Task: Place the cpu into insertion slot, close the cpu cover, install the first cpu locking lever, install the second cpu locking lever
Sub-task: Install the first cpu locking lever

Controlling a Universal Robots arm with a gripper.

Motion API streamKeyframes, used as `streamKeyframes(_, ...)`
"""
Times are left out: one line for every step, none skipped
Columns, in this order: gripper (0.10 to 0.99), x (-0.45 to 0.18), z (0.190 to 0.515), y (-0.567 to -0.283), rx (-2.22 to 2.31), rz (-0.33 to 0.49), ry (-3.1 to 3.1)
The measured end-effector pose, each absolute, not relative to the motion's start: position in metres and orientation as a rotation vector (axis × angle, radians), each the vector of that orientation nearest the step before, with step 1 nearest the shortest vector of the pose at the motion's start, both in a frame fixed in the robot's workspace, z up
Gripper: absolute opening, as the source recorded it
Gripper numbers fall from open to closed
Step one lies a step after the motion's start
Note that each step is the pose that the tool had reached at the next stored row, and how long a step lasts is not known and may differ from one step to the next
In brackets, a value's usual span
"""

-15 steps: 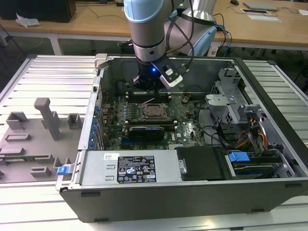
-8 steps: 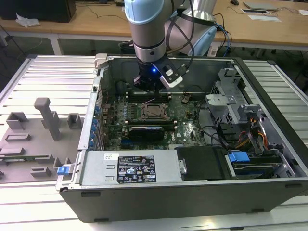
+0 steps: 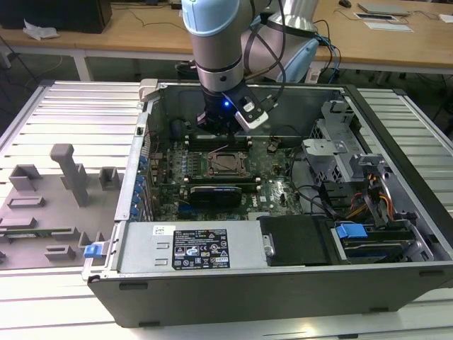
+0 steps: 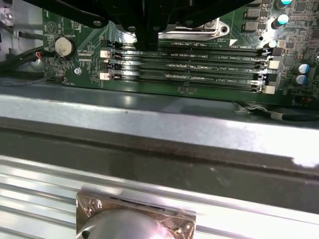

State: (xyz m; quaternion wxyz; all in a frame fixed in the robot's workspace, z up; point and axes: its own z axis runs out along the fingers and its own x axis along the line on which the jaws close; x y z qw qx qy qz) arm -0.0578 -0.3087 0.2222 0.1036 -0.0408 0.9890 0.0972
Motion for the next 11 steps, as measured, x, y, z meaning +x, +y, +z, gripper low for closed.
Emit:
streamKeyframes(0.106,-0.0579,0.2216,-0.3087,-0.114,0.284,2.916)
streamKeyframes(0.106,-0.0585,0.22,-0.3087,-0.099,0.278,2.915)
streamKeyframes(0.106,-0.0588,0.2189,-0.3087,-0.089,0.274,2.915)
streamKeyframes(0.106,-0.0591,0.2179,-0.3088,-0.081,0.271,2.915)
streamKeyframes(0.106,-0.0594,0.2167,-0.3088,-0.071,0.267,2.915)
streamKeyframes(0.106,-0.0596,0.2159,-0.3087,-0.064,0.264,2.915)
streamKeyframes(0.106,-0.0597,0.2149,-0.3088,-0.054,0.26,2.915)
streamKeyframes(0.106,-0.0598,0.214,-0.3087,-0.045,0.256,2.915)
streamKeyframes(0.106,-0.0597,0.2136,-0.3086,-0.04,0.253,2.915)
streamKeyframes(0.106,-0.0597,0.213,-0.3082,-0.033,0.251,2.914)
streamKeyframes(0.106,-0.0598,0.2126,-0.3079,-0.028,0.249,2.914)
